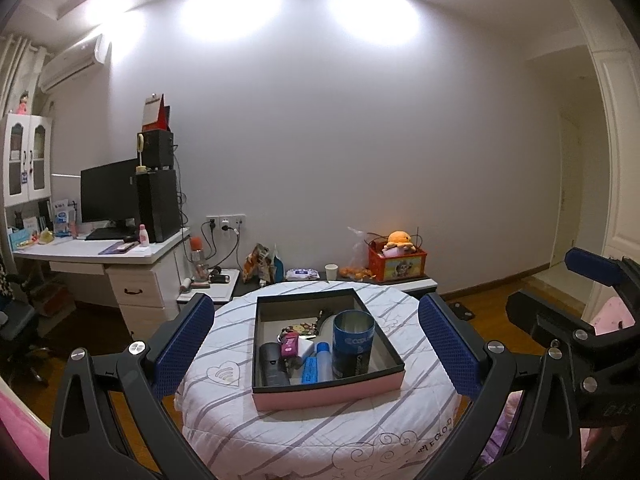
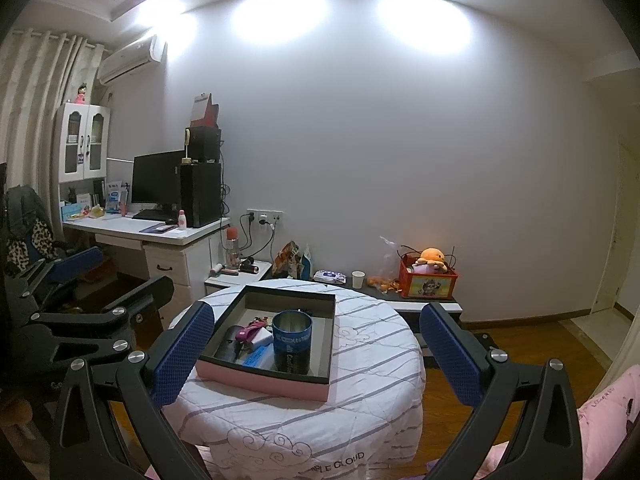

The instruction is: Organize rigid objects

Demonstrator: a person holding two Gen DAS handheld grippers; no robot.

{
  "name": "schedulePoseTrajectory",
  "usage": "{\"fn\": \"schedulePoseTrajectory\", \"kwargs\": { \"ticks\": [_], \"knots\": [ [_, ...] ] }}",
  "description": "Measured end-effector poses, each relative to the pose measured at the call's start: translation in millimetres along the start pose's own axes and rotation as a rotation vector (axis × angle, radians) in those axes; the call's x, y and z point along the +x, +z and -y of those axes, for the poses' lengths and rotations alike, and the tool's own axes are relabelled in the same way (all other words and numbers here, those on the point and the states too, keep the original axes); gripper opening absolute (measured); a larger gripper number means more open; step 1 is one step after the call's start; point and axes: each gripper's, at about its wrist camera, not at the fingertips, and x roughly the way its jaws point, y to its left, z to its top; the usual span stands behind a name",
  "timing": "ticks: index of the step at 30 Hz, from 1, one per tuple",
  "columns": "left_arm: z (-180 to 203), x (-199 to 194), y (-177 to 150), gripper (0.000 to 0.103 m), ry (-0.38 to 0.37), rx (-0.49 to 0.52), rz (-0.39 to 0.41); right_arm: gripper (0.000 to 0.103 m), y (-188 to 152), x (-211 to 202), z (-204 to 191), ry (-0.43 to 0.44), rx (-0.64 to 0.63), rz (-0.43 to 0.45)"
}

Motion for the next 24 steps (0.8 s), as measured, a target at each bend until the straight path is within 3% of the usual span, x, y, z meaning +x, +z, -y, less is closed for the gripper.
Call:
{"fn": "schedulePoseTrajectory", "kwargs": {
  "ticks": [24],
  "knots": [
    [2.4,3.0,-3.0,0.103,0.021,0.017,0.006,0.103,-3.8,6.2,3.3,-0.006,0.003,-0.018]
  ]
}}
